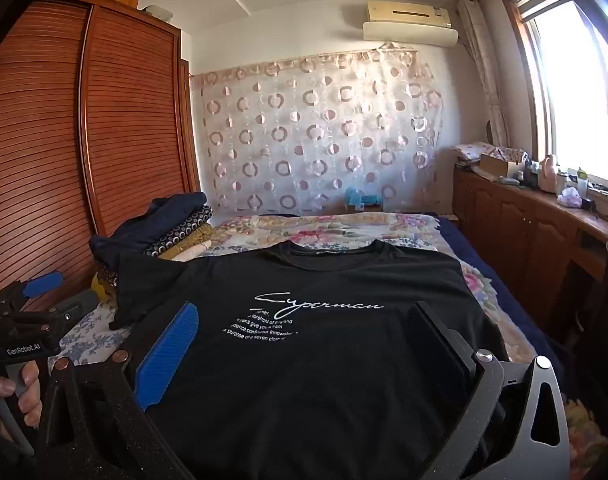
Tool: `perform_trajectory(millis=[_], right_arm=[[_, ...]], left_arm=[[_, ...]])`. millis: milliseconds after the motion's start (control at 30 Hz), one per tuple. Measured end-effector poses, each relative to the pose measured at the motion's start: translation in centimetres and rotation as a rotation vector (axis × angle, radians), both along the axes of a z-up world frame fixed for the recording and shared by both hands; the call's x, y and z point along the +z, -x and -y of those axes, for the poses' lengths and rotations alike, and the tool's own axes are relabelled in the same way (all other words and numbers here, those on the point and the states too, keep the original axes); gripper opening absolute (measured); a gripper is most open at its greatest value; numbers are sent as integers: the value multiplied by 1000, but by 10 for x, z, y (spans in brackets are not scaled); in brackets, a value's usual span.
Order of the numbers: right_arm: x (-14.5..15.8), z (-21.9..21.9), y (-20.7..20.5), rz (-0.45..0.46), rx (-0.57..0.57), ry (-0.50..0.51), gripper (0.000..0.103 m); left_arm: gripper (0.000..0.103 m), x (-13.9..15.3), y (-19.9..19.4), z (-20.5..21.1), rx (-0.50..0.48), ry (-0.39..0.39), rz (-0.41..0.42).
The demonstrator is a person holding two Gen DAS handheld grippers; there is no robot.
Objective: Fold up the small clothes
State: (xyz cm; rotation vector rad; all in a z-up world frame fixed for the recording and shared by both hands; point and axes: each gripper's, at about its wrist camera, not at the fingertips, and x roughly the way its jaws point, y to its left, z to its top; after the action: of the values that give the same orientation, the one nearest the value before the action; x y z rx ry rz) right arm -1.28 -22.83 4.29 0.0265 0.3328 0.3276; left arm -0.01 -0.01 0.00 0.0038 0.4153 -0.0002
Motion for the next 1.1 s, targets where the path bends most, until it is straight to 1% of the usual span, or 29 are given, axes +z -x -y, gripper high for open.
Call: perform_trajectory(millis=[400,767,1100], right_arm=[[0,-1,1,1,2,11,103],[1,0,1,4,7,13,103],[0,-1,1,10,9,14,103]], left_arm=[[103,0,0,2,-4,4,2],[103,9,7,7,-10,6,12],[103,10,11,7,-14,11,25]])
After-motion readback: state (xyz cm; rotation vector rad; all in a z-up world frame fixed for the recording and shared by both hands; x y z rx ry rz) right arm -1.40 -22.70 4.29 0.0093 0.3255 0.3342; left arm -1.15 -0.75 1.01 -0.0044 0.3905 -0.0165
